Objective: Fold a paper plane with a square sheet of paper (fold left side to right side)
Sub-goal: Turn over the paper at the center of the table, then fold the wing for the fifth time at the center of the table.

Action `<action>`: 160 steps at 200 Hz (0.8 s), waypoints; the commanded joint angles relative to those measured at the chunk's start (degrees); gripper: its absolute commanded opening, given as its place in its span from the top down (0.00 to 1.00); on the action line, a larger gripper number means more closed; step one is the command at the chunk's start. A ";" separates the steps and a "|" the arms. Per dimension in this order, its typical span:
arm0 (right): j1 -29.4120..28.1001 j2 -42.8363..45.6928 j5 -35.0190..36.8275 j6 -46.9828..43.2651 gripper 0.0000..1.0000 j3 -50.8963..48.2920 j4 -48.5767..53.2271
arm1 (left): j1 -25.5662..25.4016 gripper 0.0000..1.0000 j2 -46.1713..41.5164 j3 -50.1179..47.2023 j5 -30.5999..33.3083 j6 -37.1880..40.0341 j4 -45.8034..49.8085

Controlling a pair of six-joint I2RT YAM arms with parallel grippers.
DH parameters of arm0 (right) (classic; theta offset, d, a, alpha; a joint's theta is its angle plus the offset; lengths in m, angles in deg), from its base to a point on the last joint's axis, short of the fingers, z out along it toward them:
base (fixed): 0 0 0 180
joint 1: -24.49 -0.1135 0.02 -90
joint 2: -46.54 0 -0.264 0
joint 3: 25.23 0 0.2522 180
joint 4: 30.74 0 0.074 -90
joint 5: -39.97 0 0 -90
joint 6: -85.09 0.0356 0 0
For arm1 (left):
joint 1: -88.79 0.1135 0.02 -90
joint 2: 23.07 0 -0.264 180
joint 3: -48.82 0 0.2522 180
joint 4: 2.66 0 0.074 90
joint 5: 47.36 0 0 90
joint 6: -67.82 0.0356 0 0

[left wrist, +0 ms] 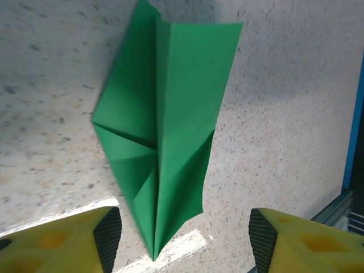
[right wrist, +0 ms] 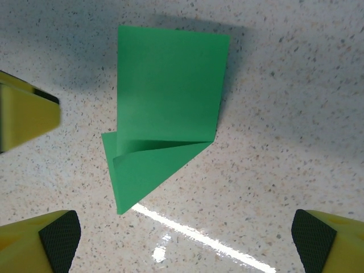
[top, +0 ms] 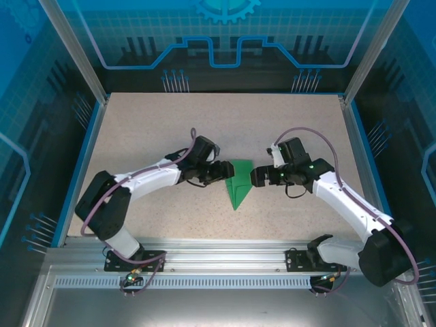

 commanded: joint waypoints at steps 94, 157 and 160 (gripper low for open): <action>6.24 3.74 -7.70 1.37 0.00 -6.29 -2.72 | -5.42 0.40 13.17 7.77 0.48 -0.57 2.27; 7.13 3.31 -8.00 1.22 0.01 -6.87 -2.86 | -5.35 0.40 8.13 10.31 7.30 4.20 10.82; 7.13 3.26 -8.03 1.22 0.01 -6.95 -2.93 | -5.33 0.40 7.85 10.35 7.86 4.38 11.26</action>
